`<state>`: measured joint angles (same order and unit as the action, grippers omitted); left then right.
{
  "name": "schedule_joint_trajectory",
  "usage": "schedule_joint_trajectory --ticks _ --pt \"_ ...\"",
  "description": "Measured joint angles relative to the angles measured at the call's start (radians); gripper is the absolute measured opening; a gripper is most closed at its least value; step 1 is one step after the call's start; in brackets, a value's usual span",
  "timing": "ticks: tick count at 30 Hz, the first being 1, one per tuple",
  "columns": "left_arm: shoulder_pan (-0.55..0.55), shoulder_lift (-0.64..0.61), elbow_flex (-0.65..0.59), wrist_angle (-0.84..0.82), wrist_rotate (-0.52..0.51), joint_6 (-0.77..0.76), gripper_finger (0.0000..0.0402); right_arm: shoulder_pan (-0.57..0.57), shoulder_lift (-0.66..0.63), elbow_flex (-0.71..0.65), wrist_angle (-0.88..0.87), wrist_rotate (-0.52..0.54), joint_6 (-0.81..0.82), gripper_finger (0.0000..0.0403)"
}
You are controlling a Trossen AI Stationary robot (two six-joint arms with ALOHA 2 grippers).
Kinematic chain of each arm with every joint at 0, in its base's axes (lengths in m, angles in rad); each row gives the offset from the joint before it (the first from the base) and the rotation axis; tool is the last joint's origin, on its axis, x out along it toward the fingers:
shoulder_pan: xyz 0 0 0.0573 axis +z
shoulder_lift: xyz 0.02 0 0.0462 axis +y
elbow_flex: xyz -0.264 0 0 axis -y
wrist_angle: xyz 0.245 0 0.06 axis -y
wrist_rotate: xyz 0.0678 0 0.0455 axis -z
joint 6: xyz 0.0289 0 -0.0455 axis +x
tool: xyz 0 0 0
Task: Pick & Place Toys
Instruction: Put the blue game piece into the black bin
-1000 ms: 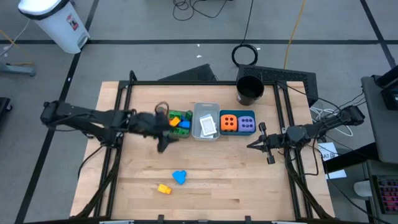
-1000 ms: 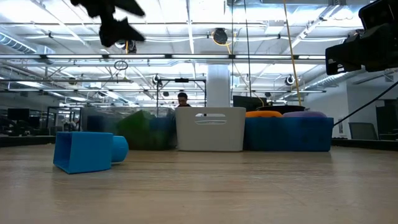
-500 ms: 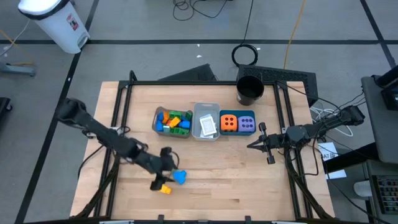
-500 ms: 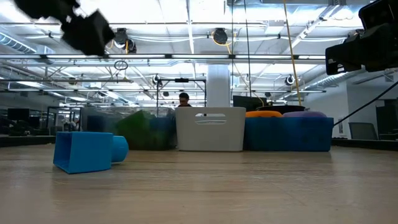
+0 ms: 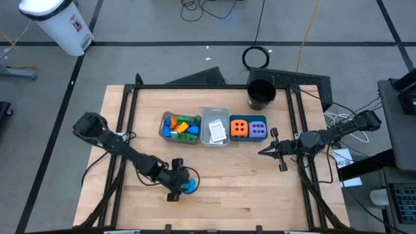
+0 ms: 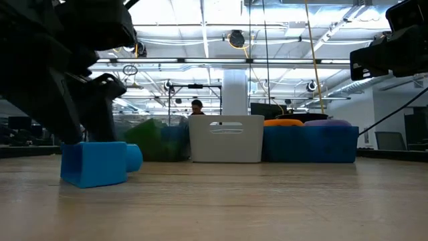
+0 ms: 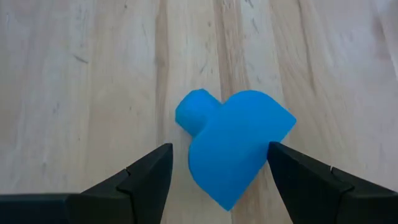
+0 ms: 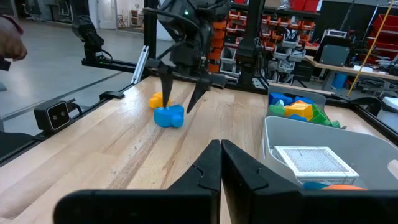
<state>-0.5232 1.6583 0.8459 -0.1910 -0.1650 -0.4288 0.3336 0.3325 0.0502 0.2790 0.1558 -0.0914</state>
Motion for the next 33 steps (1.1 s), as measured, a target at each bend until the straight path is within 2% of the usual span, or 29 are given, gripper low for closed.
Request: schedule_joint_trajectory --ticks 8,13,28,33 --pt "0.001 0.022 -0.006 0.020 -0.020 0.020 0.0271 0.000 0.000 0.000 0.000 0.000 0.000 0.0004" --pt "0.003 0.022 -0.003 -0.016 -0.074 -0.001 0.0271 0.000 0.000 0.000 0.000 0.000 0.000 0.0004" --pt "0.020 0.020 -0.003 -0.009 -0.096 -0.001 0.0270 0.000 0.000 0.000 0.000 0.000 0.000 0.0004" --pt "0.020 0.020 -0.003 -0.008 -0.125 -0.003 0.0229 0.000 0.000 0.000 0.000 0.000 0.000 0.0004"
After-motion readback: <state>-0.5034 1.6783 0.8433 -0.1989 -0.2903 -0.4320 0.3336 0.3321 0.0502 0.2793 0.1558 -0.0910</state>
